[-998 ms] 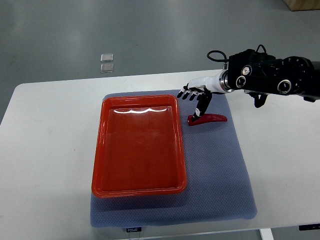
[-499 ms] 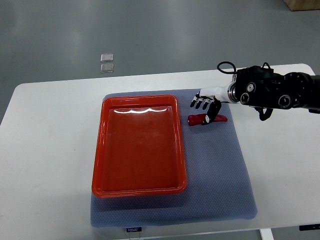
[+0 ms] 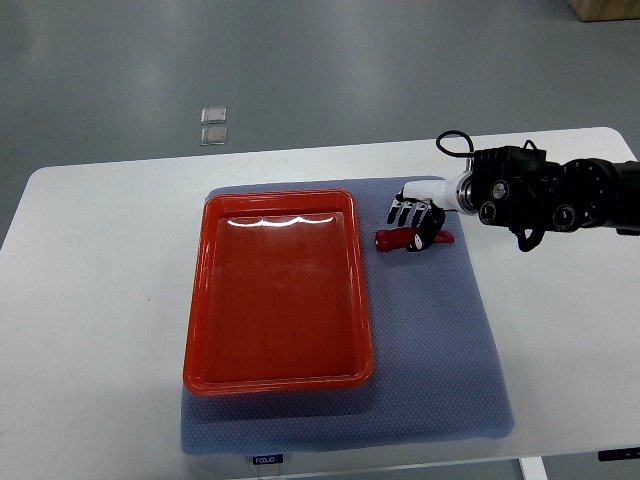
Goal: Place red pepper on red tray
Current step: 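Close the right hand fingers around the red pepper, then lift the red pepper with the right hand and carry it over the tray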
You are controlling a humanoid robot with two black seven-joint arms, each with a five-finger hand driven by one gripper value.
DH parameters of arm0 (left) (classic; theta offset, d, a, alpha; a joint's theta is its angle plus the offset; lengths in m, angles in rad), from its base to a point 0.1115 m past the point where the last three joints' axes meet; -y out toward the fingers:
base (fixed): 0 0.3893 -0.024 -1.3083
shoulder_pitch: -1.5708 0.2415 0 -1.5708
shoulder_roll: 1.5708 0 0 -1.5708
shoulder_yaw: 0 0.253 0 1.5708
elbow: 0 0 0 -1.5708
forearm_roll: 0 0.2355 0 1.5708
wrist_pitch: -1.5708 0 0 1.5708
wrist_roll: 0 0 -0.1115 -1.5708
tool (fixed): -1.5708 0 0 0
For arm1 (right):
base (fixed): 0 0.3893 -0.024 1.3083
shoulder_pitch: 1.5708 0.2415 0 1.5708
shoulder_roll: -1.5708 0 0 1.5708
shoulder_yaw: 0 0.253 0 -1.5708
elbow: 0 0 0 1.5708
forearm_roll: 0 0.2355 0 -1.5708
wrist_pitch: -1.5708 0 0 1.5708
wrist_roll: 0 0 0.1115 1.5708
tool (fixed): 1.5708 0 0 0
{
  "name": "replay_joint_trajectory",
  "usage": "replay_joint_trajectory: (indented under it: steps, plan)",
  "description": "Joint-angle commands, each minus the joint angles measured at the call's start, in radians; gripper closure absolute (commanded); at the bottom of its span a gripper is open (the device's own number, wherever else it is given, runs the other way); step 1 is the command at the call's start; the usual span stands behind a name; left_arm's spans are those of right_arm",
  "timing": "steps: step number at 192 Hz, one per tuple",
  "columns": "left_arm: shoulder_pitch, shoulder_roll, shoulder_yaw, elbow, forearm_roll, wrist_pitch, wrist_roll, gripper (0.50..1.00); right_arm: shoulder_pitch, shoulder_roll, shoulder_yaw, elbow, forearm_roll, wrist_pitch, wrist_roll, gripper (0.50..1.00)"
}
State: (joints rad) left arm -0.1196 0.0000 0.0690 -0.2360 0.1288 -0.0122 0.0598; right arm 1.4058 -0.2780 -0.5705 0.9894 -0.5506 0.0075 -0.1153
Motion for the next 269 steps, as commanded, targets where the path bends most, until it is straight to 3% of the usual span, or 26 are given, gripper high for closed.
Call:
replay_joint_trajectory:
  steps: [1, 30, 54, 107, 141, 168, 210, 247, 269]
  plan:
    - [0.0, 0.0, 0.0, 0.003, 0.0, 0.0, 0.0, 0.5, -0.013, 0.0, 0.0, 0.0, -0.014, -0.004, 0.0, 0.791]
    - [0.0, 0.0, -0.002, 0.003, 0.0, 0.0, 0.0, 0.5, -0.025, 0.0, -0.002, -0.002, -0.04, -0.02, 0.0, 0.867]
    - [0.0, 0.0, 0.0, 0.004, 0.0, 0.0, -0.002, 0.5, -0.031, 0.0, -0.002, -0.002, -0.055, -0.021, 0.0, 1.0]
    - [0.0, 0.0, -0.003, 0.009, -0.001, 0.0, 0.0, 0.5, 0.048, -0.059, 0.006, 0.031, -0.051, -0.006, 0.0, 1.0]
    - [0.0, 0.0, -0.003, 0.009, -0.001, 0.0, -0.002, 0.5, 0.234, -0.13, 0.012, 0.209, -0.014, 0.011, 0.0, 1.0]
    - [0.0, 0.0, -0.002, 0.007, -0.001, 0.0, -0.002, 0.5, 0.3, -0.115, 0.012, 0.264, 0.051, 0.005, 0.0, 1.0]
    - [0.0, 0.0, -0.003, 0.007, -0.001, 0.0, -0.002, 0.5, 0.314, 0.065, 0.011, 0.239, 0.107, -0.026, 0.002, 1.0]
    - [0.0, 0.0, -0.003, 0.007, -0.001, 0.0, -0.002, 0.5, 0.263, 0.272, 0.012, 0.123, 0.144, -0.053, 0.002, 1.0]
    - [0.0, 0.0, -0.003, 0.009, -0.001, 0.0, -0.002, 0.5, 0.211, 0.278, 0.011, 0.054, 0.144, -0.058, 0.002, 1.0]
